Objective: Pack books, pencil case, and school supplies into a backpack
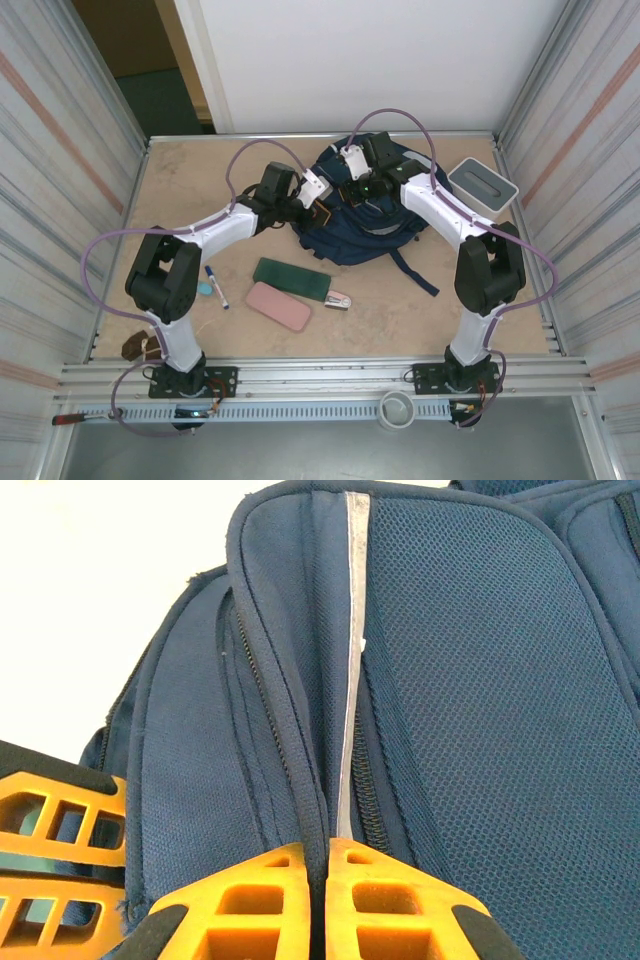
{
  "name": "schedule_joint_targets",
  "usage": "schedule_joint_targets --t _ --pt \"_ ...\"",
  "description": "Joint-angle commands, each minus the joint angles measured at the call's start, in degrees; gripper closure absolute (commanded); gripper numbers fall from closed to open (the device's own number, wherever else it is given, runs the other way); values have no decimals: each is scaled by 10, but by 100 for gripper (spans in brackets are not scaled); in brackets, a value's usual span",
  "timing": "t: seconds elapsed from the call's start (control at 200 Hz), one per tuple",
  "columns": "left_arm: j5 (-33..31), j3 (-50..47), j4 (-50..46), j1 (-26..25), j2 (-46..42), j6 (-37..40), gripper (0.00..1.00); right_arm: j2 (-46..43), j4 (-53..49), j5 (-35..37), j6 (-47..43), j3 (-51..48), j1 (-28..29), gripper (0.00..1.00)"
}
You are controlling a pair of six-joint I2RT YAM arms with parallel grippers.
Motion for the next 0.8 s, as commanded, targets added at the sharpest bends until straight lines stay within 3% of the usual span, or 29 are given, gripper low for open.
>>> schedule_joint_targets --t 0.0,0.276,0.797 --pt "38 -14 11 -8 -23 13 89 -20 24 -12 10 -1 -5 100" --pt "83 -5 14 -7 -11 28 78 -17 23 -15 9 -1 -6 100" --pt "65 9 21 -7 18 6 84 -15 20 -17 9 -1 -6 100"
